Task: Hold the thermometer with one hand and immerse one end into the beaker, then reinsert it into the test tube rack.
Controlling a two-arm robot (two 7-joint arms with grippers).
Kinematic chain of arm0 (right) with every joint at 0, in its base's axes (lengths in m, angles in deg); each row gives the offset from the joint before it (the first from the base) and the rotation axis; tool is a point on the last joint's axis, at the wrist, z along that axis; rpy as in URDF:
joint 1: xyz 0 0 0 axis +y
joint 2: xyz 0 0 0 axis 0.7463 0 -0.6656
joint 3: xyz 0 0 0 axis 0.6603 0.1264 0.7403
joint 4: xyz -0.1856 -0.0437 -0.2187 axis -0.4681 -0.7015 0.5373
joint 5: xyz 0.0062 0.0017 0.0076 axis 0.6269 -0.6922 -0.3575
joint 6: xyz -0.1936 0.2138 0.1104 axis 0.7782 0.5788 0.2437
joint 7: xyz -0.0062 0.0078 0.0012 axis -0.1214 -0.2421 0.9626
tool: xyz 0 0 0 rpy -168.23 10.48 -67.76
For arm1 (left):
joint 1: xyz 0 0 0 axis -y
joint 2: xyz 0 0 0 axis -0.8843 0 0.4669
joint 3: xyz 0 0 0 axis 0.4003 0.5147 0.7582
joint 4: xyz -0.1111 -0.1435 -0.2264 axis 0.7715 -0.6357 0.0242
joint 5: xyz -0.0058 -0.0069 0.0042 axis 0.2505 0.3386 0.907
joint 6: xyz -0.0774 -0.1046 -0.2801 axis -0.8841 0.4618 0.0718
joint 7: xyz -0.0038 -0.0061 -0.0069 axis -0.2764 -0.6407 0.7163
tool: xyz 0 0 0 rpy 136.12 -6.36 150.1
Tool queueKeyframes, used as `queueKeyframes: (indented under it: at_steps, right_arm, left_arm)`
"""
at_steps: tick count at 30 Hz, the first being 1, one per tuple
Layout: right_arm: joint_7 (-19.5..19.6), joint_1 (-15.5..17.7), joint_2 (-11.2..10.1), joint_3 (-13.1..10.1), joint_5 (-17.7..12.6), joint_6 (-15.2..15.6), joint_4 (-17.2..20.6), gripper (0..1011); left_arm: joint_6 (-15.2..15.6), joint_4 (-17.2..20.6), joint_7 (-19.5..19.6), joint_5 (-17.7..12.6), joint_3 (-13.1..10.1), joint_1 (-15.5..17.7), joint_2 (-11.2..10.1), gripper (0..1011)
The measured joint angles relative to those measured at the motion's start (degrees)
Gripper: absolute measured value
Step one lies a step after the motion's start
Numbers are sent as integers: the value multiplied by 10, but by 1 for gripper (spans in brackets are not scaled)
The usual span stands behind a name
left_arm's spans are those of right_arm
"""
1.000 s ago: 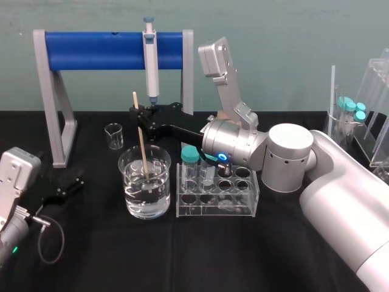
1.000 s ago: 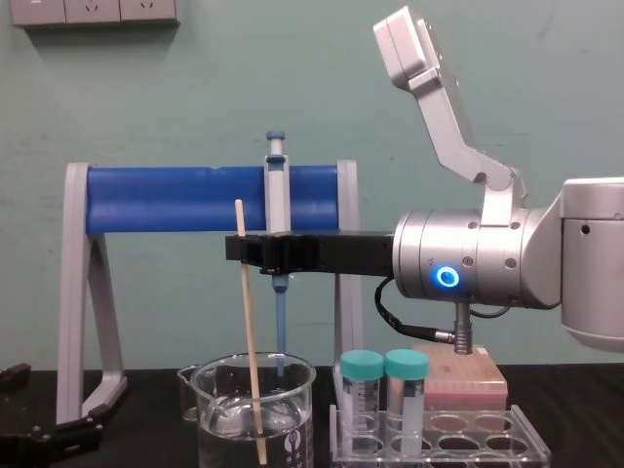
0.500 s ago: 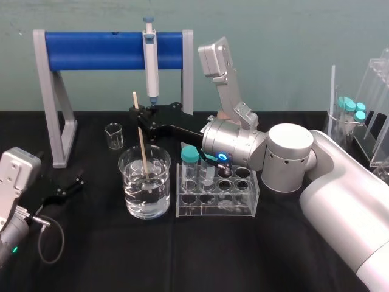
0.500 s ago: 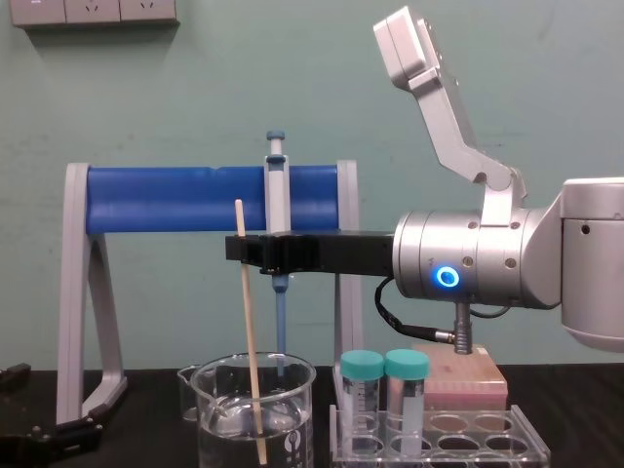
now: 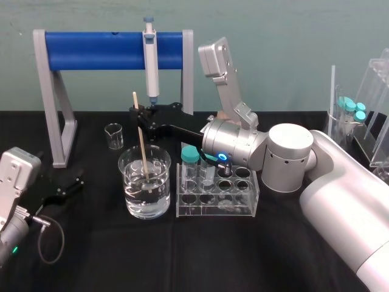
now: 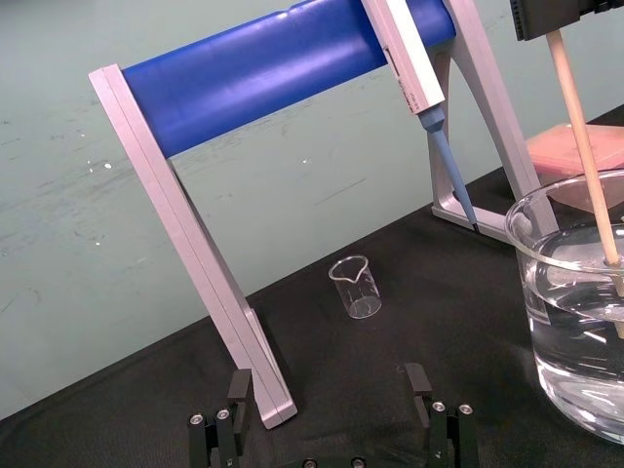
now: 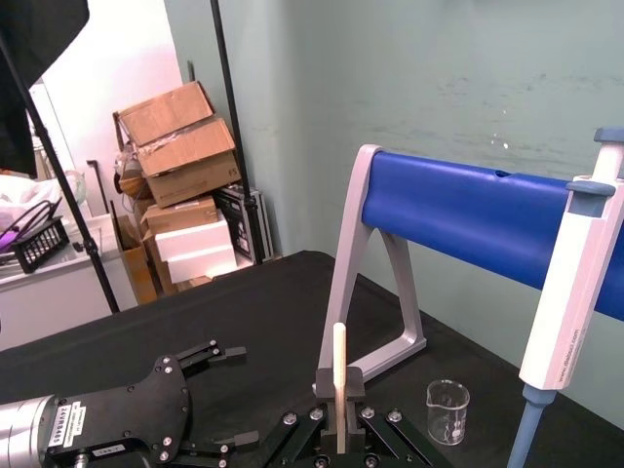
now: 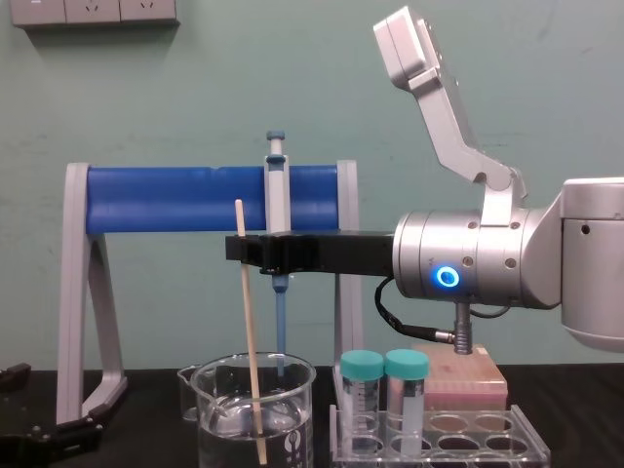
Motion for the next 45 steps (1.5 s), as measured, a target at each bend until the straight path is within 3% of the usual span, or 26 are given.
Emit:
queueKeyframes:
  at_steps: [45]
  right_arm:
    - [0, 0, 0, 0, 0, 0, 0, 55]
  left_arm:
    - [0, 0, 0, 0, 0, 0, 0, 1004]
